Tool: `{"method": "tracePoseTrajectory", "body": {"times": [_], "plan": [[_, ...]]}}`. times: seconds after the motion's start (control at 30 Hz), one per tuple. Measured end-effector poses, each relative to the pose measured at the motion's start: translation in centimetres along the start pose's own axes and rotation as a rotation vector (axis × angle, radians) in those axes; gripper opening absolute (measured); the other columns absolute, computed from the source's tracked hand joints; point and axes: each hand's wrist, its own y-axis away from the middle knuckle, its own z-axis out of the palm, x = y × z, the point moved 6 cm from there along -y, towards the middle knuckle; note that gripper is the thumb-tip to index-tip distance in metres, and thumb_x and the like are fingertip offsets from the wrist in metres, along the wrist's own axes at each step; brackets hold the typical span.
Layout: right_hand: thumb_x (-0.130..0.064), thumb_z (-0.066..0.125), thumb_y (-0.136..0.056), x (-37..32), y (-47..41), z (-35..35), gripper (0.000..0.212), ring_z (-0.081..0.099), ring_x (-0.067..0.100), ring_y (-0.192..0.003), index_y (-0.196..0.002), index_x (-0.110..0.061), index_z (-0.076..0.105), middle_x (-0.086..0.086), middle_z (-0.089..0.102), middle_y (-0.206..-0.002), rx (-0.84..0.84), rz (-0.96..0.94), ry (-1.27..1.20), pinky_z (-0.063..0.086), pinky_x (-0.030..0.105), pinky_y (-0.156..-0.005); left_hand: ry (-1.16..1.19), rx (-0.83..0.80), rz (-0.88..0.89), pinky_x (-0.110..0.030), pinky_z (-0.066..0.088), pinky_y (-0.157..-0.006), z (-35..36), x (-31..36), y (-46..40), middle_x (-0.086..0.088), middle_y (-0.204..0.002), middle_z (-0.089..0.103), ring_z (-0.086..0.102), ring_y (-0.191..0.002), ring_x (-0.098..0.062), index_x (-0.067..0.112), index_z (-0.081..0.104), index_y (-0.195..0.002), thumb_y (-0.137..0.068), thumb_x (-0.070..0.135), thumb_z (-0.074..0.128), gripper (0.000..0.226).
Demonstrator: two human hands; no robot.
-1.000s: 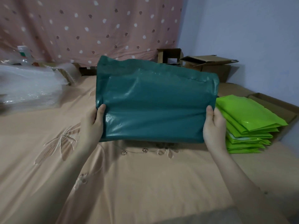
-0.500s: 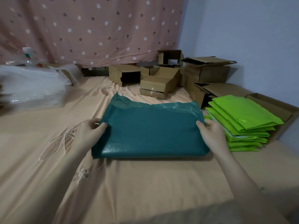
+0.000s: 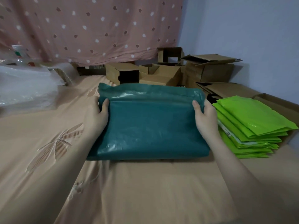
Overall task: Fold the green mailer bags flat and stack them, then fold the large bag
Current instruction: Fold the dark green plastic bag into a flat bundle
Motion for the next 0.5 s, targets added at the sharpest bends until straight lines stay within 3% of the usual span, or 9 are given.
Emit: {"method": "tracePoseTrajectory", "body": {"times": [0.07, 0.2, 0.33, 0.43, 0.5], "plan": [[-0.022, 0.047, -0.097, 0.9, -0.5, 1.2, 0.027, 0.056, 0.02, -0.1, -0.115, -0.005, 0.057, 0.005, 0.063, -0.108, -0.019, -0.002, 0.104, 0.042, 0.03, -0.086, -0.048, -0.026, -0.053, -0.035, 0.037, -0.074, 0.9, -1.0, -0.2, -0.006, -0.094, 0.055, 0.051, -0.086, -0.024, 0.006, 0.048, -0.108, -0.098, 0.032, 0.04, 0.029], [-0.017, 0.045, -0.098, 3.2, -0.5, 3.0, 0.022, 0.052, 0.019, -0.091, -0.108, -0.002, 0.057, 0.005, 0.058, -0.097, -0.101, 0.107, 0.104, 0.03, 0.022, -0.067, -0.161, -0.098, -0.131, -0.033, 0.037, -0.071, 2.1, -2.9, -0.8, -0.003, -0.09, 0.058, 0.053, -0.083, -0.024, 0.013, 0.056, -0.098, -0.094, 0.034, 0.048, 0.023], [-0.018, 0.044, -0.098, 4.7, -0.6, 4.0, 0.021, 0.051, 0.02, -0.085, -0.101, -0.002, 0.057, 0.006, 0.057, -0.09, -0.196, 0.178, 0.183, 0.024, 0.028, -0.059, -0.134, -0.161, -0.226, -0.033, 0.042, -0.079, 2.7, -5.0, -1.3, -0.004, -0.1, 0.061, 0.058, -0.094, -0.027, 0.013, 0.061, -0.111, -0.091, 0.034, 0.054, 0.03], [-0.017, 0.044, -0.099, 4.8, -0.9, 4.4, 0.023, 0.053, 0.018, -0.09, -0.108, -0.004, 0.059, 0.004, 0.059, -0.096, -0.238, 0.209, 0.112, 0.029, 0.024, -0.062, -0.089, -0.189, -0.359, -0.034, 0.045, -0.078, 3.0, -5.9, -1.3, -0.003, -0.097, 0.061, 0.059, -0.089, -0.026, 0.019, 0.06, -0.112, -0.09, 0.035, 0.055, 0.028], [-0.018, 0.044, -0.099, 4.5, -0.9, 4.5, 0.021, 0.055, 0.014, -0.091, -0.109, -0.01, 0.061, -0.002, 0.061, -0.098, -0.243, 0.246, -0.017, 0.035, 0.021, -0.067, 0.122, -0.186, -0.479, -0.035, 0.048, -0.071, 3.3, -5.9, -1.0, -0.007, -0.085, 0.061, 0.059, -0.075, -0.025, 0.016, 0.061, -0.101, -0.09, 0.029, 0.057, 0.018]]}}
